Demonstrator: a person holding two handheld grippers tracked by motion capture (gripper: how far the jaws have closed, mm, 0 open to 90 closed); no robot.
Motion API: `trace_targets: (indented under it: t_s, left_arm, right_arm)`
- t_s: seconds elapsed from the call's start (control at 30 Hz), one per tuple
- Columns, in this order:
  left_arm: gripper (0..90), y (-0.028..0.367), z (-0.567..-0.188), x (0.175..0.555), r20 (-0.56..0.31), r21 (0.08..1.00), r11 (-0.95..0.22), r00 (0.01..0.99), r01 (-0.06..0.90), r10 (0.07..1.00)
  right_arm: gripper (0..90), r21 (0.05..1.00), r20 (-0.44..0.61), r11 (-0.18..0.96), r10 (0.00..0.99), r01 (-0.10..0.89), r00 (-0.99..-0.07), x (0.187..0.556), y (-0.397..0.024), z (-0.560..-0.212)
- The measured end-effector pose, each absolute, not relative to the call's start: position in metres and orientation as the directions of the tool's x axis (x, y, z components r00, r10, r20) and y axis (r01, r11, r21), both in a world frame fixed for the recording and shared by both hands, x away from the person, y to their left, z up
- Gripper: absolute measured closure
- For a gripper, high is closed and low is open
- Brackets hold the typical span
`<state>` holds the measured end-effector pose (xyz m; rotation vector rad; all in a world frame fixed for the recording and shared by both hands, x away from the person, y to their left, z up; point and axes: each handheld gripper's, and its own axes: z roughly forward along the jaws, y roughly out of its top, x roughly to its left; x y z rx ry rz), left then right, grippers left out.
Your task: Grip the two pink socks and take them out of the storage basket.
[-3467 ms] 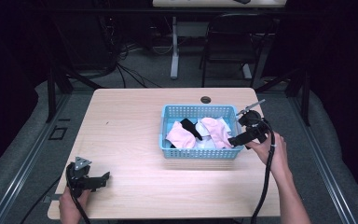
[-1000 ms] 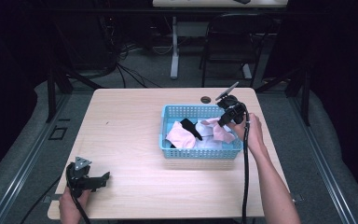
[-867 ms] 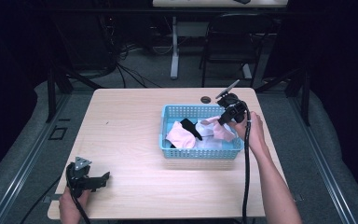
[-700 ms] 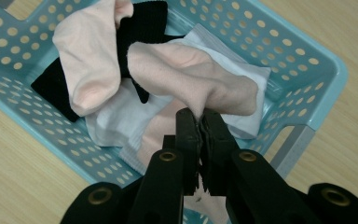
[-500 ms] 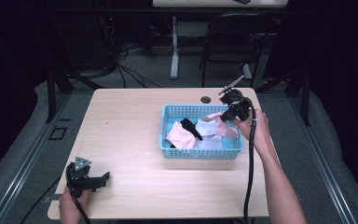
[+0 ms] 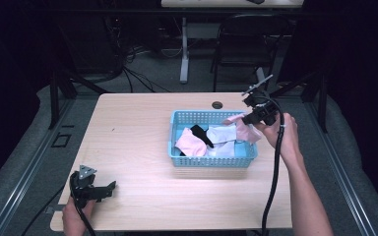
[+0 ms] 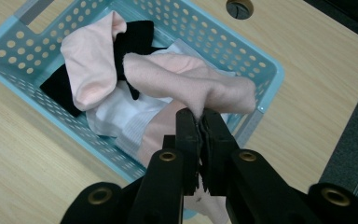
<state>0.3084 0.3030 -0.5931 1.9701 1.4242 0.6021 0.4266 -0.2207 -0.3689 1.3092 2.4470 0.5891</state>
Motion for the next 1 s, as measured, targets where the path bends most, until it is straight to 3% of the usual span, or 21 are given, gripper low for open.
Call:
trace_targets:
  t_s: [0.6, 1.0]
  left_arm:
    - [0.5, 0.303, -0.593, 0.308, 0.003, 0.714, -0.221, 0.312, 0.665, 0.950]
    - [0.5, 0.303, -0.593, 0.308, 0.003, 0.714, -0.220, 0.312, 0.665, 0.950]
  right_arm:
    - [86.6, 0.516, -0.071, 0.390, 0.906, 0.762, -0.416, 0.418, -0.279, -0.367]
    - [86.6, 0.475, -0.051, 0.293, 0.950, 0.829, -0.307, 0.421, -0.325, -0.393]
